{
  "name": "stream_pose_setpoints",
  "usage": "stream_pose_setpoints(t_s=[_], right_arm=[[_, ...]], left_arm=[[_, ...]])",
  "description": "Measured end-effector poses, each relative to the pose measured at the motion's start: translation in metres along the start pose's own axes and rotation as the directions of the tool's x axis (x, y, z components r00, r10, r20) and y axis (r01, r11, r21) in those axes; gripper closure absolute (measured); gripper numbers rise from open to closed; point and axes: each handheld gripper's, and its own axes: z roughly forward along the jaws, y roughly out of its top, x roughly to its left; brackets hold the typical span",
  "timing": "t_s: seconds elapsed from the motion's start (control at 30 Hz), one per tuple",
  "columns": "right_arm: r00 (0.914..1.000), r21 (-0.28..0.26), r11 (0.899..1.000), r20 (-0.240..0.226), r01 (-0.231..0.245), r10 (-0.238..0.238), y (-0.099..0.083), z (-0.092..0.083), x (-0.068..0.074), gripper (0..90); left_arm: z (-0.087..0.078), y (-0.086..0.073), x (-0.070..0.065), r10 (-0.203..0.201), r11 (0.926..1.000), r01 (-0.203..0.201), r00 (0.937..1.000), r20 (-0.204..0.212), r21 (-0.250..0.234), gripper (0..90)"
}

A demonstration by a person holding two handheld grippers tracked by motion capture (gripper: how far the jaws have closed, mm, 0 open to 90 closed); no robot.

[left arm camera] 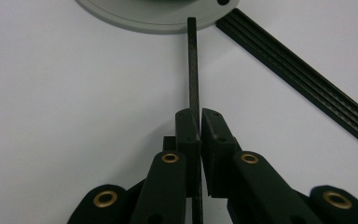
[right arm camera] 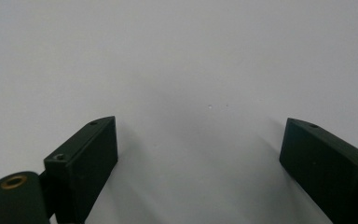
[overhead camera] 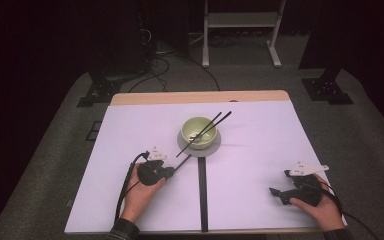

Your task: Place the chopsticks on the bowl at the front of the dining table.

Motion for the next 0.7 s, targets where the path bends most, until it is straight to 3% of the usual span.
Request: stream_pose_setpoints(t_s=[0.7], right_arm=[[1.0, 0.0, 1.0, 0.0, 0.0, 0.0, 0.0, 0.0, 0.0, 10.0]], left_arm=[[-0.017, -0.001, 0.012, -0.036, 0.9992, 0.036, 0.9992, -0.014, -0.02, 86.4]])
